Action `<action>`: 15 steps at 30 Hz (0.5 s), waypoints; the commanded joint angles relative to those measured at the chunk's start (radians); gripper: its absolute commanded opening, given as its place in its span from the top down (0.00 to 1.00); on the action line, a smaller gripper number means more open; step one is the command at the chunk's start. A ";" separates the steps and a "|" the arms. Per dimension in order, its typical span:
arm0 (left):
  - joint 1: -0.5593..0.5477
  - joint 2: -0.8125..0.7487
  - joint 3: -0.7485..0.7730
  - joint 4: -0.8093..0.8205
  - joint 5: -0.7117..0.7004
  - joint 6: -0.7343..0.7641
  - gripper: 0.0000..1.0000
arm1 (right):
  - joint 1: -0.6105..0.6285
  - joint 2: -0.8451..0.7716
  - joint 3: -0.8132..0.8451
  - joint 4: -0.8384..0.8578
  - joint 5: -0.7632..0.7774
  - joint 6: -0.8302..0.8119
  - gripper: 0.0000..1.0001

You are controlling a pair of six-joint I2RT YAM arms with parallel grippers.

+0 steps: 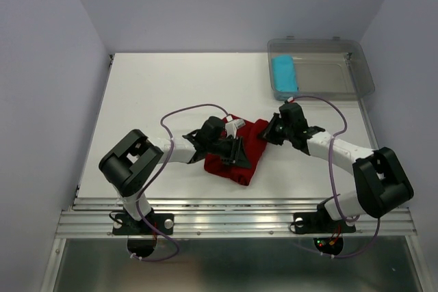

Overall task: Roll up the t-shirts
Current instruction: Roll the T-shirt to the center of the board.

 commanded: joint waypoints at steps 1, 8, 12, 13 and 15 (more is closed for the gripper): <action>-0.006 -0.008 0.013 -0.011 0.034 0.026 0.51 | 0.009 0.042 0.037 0.054 -0.021 -0.029 0.94; -0.006 -0.054 0.058 -0.178 -0.051 0.106 0.30 | 0.028 0.121 0.072 0.103 -0.044 -0.040 0.94; -0.005 -0.100 0.084 -0.269 -0.118 0.136 0.27 | 0.028 0.147 0.091 0.105 -0.044 -0.046 0.94; -0.005 -0.107 0.087 -0.283 -0.129 0.141 0.27 | 0.037 0.151 0.092 0.105 -0.044 -0.047 0.94; -0.005 -0.133 0.096 -0.335 -0.172 0.153 0.27 | 0.037 0.167 0.095 0.105 -0.047 -0.052 0.94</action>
